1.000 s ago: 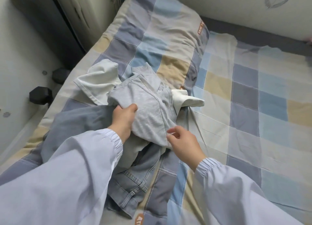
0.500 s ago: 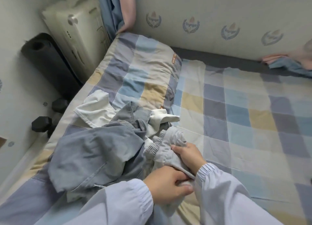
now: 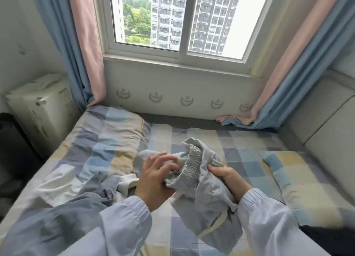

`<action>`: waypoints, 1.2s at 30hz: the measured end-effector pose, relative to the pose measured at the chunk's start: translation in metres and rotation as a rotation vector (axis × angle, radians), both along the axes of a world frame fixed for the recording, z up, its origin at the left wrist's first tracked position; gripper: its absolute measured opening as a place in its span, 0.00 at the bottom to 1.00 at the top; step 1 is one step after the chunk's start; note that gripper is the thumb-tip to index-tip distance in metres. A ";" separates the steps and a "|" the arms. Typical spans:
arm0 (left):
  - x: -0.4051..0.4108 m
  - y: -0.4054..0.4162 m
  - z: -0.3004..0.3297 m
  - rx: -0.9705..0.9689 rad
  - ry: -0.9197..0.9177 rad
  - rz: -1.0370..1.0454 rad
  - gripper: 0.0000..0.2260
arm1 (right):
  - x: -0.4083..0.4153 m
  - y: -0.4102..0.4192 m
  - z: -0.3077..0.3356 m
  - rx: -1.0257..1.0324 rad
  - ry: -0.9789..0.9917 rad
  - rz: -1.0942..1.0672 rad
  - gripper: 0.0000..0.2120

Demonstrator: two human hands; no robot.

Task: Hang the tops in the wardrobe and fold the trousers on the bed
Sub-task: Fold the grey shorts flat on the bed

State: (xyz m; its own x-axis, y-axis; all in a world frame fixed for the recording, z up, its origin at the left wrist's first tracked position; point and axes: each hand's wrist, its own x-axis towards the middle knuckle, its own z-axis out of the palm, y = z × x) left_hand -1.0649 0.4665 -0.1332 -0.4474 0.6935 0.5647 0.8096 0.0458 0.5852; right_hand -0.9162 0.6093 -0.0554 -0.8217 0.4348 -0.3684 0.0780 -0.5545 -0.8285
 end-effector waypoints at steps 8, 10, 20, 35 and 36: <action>0.040 0.016 0.073 -0.211 0.058 -0.056 0.14 | 0.055 0.014 0.013 0.649 -0.504 0.024 0.16; 0.050 0.017 0.081 -0.235 0.090 -0.066 0.17 | 0.060 0.012 0.009 1.154 -0.699 0.071 0.34; 0.038 0.013 0.112 -0.509 0.301 -0.287 0.09 | 0.054 -0.007 0.002 1.833 -0.921 0.602 0.16; -0.044 -0.048 0.117 -0.526 0.829 -0.365 0.22 | 0.101 0.087 0.023 0.560 -0.743 -0.320 0.18; -0.049 -0.049 0.117 -0.555 0.831 -0.376 0.19 | 0.100 0.088 0.027 0.440 -0.651 -0.390 0.19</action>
